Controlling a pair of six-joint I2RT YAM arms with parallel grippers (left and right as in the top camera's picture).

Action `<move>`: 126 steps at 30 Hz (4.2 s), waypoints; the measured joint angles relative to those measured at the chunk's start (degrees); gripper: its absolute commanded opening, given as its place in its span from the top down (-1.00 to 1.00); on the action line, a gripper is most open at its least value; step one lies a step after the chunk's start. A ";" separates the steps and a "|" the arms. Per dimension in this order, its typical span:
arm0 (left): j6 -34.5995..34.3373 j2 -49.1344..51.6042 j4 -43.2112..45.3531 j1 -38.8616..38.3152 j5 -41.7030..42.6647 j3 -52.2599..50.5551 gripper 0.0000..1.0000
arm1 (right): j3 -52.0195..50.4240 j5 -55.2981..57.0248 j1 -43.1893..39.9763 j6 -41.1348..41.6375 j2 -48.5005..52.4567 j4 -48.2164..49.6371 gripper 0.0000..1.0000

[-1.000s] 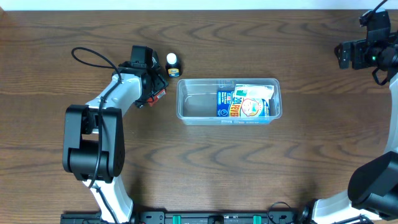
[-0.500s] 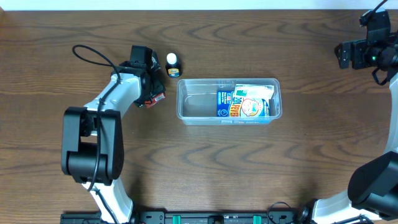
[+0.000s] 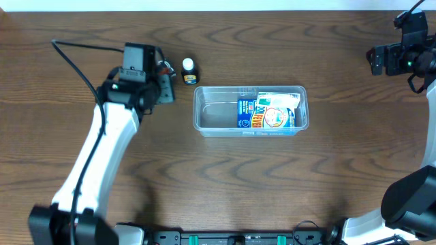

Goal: Pack container
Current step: 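Lift the red box with the left gripper and carry it over the container, then lower the red box into the container and open the left gripper, then move the left gripper to the green Zam-Buk box and grasp it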

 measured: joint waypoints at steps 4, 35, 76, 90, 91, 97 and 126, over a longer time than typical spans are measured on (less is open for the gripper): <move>7.15 -2.73 -0.02 -7.06 -0.02 0.00 -0.14 | 0.00 -0.02 0.00 0.00 0.00 0.00 -0.98; 44.83 13.79 25.70 -37.92 0.15 0.00 -0.28 | 0.00 -0.02 0.00 0.00 0.00 0.00 -0.98; 53.18 17.90 34.10 -38.10 1.20 0.00 -0.42 | 0.00 -0.02 0.00 0.02 0.00 0.00 -0.99; 30.99 5.31 16.68 -37.81 -13.94 -0.17 -0.93 | 0.00 -0.07 0.00 0.02 0.00 0.00 -0.99; 28.85 2.82 14.32 -37.62 -14.51 -0.15 -0.94 | 0.00 0.04 0.00 0.02 0.00 0.02 -0.98; 19.41 -7.82 5.38 -33.81 -15.82 -0.13 -0.99 | 0.00 0.00 0.00 0.02 0.00 0.00 -0.99; 4.44 -4.68 -6.45 -2.73 -3.21 11.21 -0.96 | 0.00 -0.02 0.00 0.00 0.00 -0.02 -0.98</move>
